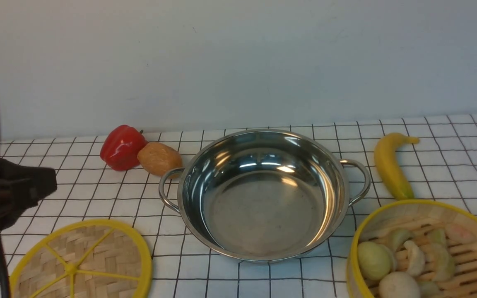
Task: Place the steamer in the pot on the white tablecloth, and put the lid on the steamer.
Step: 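Reach for and grasp the rim of the bamboo steamer holding the buns with the right gripper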
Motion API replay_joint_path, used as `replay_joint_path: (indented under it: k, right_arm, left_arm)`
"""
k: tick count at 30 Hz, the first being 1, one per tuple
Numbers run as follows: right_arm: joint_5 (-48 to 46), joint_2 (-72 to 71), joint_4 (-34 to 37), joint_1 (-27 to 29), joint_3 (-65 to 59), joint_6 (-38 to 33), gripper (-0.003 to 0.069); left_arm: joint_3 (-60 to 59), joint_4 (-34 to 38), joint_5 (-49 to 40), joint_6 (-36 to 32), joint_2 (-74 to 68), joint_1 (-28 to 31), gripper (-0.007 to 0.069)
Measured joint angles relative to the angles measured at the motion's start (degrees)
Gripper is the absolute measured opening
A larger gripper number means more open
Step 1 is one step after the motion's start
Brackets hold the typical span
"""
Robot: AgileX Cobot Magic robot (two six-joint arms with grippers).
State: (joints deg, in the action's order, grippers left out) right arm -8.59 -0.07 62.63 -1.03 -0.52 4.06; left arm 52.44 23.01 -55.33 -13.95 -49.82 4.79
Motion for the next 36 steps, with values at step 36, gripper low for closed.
replay_joint_path:
  k: [36]
  right_arm:
    - [-57.51, 58.51, -54.11, 0.00, 60.00, 0.27, 0.0240]
  left_arm:
    - [4.31, -24.52, -14.13, 7.31, -4.03, 0.00, 0.0243]
